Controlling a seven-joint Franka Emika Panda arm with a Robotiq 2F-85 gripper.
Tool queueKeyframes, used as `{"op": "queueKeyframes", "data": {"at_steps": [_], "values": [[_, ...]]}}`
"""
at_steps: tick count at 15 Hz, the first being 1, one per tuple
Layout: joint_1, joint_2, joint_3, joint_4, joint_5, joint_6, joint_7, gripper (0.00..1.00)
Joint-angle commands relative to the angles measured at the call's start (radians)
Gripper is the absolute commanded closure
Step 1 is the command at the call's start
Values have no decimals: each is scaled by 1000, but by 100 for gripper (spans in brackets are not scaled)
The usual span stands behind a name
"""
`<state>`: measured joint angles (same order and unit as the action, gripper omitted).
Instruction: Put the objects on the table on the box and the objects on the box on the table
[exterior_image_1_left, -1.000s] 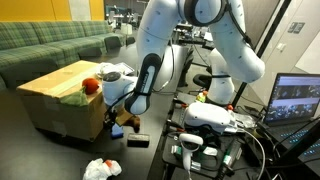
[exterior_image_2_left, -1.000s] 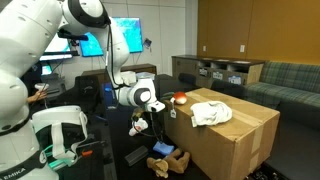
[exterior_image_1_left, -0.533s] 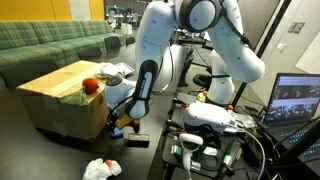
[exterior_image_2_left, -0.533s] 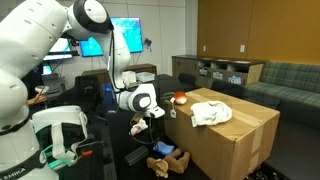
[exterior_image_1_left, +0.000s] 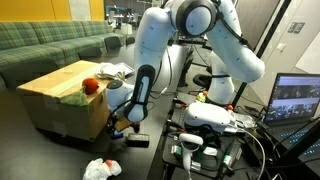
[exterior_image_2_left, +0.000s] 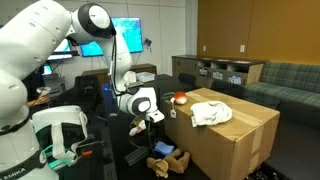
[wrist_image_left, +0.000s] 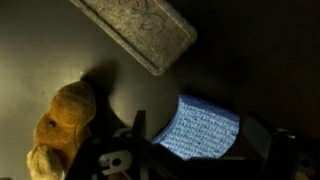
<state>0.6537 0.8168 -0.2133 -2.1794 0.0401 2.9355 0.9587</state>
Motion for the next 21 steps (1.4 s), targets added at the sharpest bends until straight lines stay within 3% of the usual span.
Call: {"op": "queueKeyframes", "data": {"at_steps": [1, 4, 21], "values": [[-28, 31, 26, 41, 43, 30, 2, 0], [-43, 53, 35, 70, 63, 38, 3, 0], [5, 177, -64, 182, 76, 98, 18, 0]]}}
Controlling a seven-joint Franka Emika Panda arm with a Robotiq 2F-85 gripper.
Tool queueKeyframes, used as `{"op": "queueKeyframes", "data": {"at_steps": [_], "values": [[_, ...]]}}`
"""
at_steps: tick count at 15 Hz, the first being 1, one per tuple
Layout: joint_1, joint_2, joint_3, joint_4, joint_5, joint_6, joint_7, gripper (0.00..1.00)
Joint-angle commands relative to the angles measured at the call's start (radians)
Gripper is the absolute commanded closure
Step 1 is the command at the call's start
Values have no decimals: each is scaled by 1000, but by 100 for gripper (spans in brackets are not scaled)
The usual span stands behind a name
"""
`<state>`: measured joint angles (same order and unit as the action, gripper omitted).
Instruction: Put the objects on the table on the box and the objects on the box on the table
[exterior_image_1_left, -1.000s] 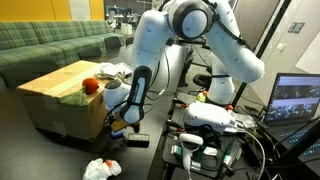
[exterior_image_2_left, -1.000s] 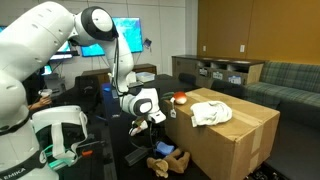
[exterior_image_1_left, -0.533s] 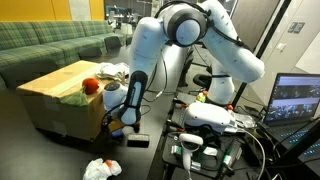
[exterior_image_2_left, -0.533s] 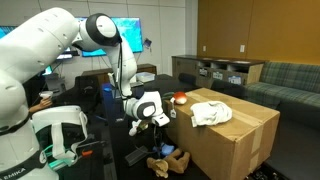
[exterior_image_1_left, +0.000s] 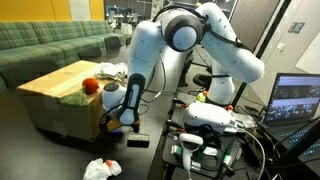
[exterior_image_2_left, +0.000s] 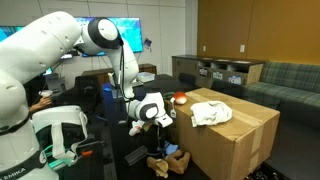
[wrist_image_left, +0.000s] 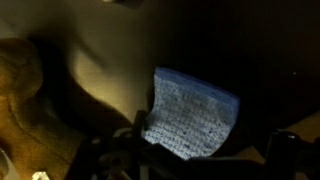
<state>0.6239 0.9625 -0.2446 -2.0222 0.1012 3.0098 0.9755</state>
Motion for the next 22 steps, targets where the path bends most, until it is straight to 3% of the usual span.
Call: {"op": "queueKeyframes", "data": {"at_steps": [1, 2, 4, 7, 13, 17, 22], "values": [[41, 32, -37, 24, 14, 24, 1, 5], [46, 33, -42, 23, 12, 22, -1, 24], [62, 37, -56, 21, 12, 21, 0, 30], [73, 38, -65, 18, 11, 20, -4, 55], [88, -26, -54, -41, -3, 29, -53, 97], [129, -100, -62, -123, -12, 20, -104, 96], [159, -288, -72, -281, -51, -22, -233, 95]]}}
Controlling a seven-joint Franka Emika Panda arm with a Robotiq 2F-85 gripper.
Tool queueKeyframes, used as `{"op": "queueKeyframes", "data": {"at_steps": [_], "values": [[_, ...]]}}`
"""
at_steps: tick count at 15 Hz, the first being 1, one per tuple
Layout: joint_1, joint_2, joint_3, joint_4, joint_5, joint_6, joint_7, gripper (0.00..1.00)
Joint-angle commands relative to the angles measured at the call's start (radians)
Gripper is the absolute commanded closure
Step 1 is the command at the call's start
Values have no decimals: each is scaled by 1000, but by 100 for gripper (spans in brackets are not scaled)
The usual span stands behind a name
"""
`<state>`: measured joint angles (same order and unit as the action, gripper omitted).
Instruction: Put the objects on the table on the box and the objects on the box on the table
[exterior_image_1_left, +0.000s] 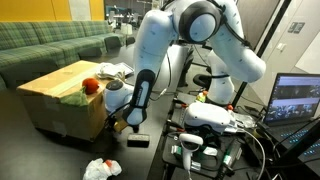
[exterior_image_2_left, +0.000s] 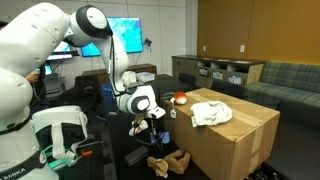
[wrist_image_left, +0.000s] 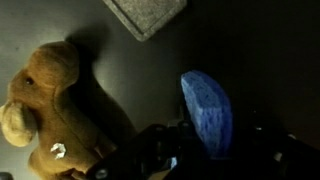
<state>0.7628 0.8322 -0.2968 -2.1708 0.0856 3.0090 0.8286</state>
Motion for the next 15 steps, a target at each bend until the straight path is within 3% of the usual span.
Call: {"op": "queueKeyframes", "data": {"at_steps": [1, 5, 8, 12, 15], "values": [[26, -203, -28, -158, -48, -40, -118, 95], [86, -362, -117, -188, -163, -161, -180, 96], [100, -455, -161, -134, -316, -275, -155, 97], [-3, -549, -73, -16, -452, -442, -153, 97], [-137, -564, 58, 106, -426, -543, -220, 97]]}}
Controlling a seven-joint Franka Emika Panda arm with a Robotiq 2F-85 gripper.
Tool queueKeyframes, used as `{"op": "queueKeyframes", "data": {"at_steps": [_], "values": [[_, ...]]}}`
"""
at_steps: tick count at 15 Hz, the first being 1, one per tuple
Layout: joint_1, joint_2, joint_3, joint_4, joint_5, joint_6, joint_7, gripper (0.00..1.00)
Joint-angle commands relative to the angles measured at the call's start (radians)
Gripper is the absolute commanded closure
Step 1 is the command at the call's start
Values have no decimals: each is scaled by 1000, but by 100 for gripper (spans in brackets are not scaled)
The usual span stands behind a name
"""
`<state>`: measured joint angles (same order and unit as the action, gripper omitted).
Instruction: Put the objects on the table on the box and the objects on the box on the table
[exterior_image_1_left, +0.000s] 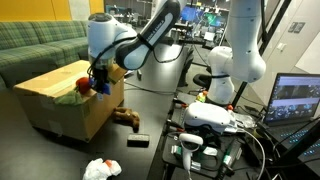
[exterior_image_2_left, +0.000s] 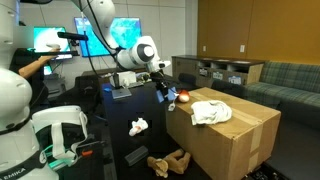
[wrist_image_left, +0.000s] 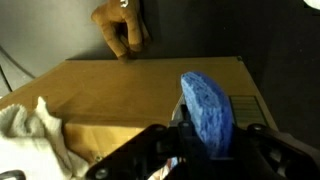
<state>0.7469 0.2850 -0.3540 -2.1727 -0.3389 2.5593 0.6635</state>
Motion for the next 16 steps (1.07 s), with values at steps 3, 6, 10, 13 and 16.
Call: {"op": "queueKeyframes", "data": {"at_steps": [3, 6, 10, 13, 16], "values": [[-237, 0, 221, 232, -4, -166, -87, 97], [-317, 56, 282, 364, -33, -214, -66, 97], [-350, 199, 283, 545, -99, -213, -11, 97], [-356, 344, 269, 699, -95, -224, -13, 97], [-351, 475, 247, 837, -80, -237, -10, 97]]}}
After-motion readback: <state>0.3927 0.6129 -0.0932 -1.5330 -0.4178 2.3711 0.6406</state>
